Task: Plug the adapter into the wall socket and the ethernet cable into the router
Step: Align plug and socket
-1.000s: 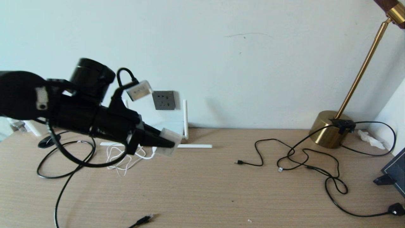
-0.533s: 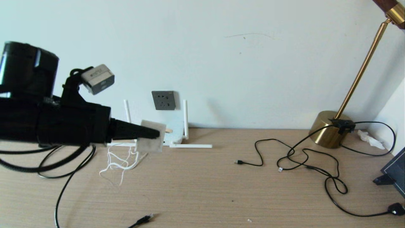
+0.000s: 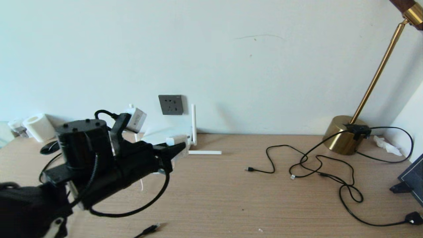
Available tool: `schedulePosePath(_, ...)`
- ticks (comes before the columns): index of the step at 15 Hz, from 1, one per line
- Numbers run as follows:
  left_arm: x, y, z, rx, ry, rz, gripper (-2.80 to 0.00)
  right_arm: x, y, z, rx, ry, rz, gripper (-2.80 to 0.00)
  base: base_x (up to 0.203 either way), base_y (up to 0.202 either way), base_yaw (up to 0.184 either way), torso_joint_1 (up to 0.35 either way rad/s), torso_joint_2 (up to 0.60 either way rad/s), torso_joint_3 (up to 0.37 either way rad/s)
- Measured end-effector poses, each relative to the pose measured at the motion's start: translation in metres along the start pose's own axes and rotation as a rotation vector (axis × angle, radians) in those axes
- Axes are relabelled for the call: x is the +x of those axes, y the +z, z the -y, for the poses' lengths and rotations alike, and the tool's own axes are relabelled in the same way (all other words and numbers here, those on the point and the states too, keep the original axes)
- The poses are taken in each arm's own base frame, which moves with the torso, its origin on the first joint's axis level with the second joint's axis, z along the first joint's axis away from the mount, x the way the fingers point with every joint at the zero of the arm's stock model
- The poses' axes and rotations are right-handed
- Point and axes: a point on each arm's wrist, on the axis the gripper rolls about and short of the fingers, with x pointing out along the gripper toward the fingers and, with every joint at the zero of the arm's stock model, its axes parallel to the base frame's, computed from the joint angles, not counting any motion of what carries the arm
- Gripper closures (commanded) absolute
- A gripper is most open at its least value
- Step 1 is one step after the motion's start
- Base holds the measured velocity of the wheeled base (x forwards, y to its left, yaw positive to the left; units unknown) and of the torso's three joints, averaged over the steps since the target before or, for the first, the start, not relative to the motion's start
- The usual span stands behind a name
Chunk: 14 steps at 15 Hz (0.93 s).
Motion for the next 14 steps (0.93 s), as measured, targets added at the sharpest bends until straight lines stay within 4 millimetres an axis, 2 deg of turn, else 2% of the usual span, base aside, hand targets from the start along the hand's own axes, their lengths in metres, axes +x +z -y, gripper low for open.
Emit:
schedulePosePath(3, 0.033, -0.014, 0.001, 0.08, 0.167, 0.183, 0.0, 0.0, 0.0, 0.0, 0.0, 0.0, 0.0, 0.0, 0.0, 0.0, 0.0, 0.0, 0.0, 0.0)
schedulePosePath(6, 0.054, -0.021, -0.009, 0.104, 0.31, 0.278, 0.0, 0.0, 0.0, 0.0, 0.0, 0.0, 0.0, 0.0, 0.0, 0.0, 0.0, 0.0, 0.0, 0.0)
schedulePosePath(11, 0.081, -0.037, -0.049, 0.16, 0.42, 0.281, 0.0, 0.0, 0.0, 0.0, 0.0, 0.0, 0.0, 0.0, 0.0, 0.0, 0.0, 0.0, 0.0, 0.0)
schedulePosePath(14, 0.091, -0.043, -0.073, 0.162, 0.474, 0.278, 0.0, 0.0, 0.0, 0.0, 0.0, 0.0, 0.0, 0.0, 0.0, 0.0, 0.0, 0.0, 0.0, 0.0)
